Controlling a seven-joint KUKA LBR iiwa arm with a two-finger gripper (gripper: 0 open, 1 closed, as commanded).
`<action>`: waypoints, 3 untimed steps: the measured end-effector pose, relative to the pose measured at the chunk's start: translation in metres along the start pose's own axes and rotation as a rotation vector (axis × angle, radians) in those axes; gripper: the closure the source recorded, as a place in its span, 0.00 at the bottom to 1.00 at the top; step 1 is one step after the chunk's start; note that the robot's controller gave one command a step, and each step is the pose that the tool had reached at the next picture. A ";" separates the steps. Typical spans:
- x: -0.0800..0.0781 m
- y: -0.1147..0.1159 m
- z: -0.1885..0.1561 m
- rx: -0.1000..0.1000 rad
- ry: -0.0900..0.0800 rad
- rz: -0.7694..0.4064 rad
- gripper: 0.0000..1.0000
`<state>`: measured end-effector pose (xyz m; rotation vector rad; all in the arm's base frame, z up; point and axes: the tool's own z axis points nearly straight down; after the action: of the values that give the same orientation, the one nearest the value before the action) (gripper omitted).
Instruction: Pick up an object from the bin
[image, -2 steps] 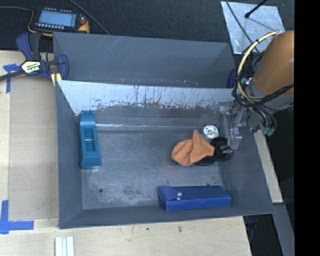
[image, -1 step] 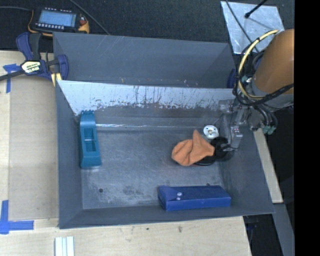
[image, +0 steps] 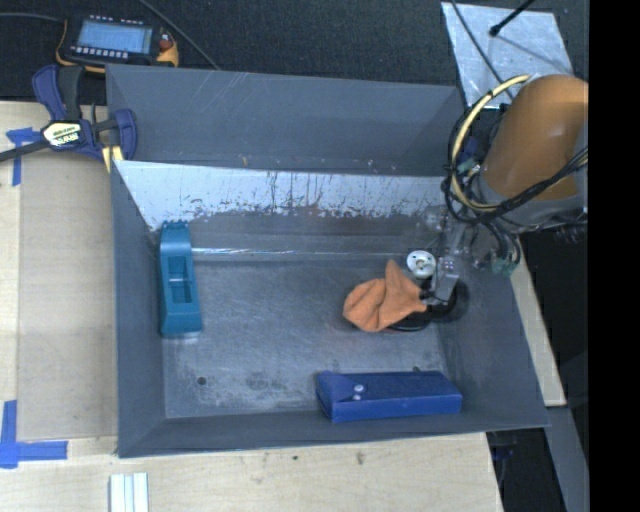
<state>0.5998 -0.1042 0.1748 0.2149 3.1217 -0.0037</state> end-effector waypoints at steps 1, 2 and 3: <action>0.040 -0.004 0.098 -0.001 0.011 0.039 1.00; 0.040 -0.004 0.098 -0.001 0.011 0.038 1.00; 0.060 -0.002 0.047 -0.001 0.018 0.021 1.00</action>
Offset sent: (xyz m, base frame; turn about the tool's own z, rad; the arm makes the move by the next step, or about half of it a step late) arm 0.0000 0.0000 0.0000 0.0000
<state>0.5408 -0.0979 0.1266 0.2491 3.1375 -0.0003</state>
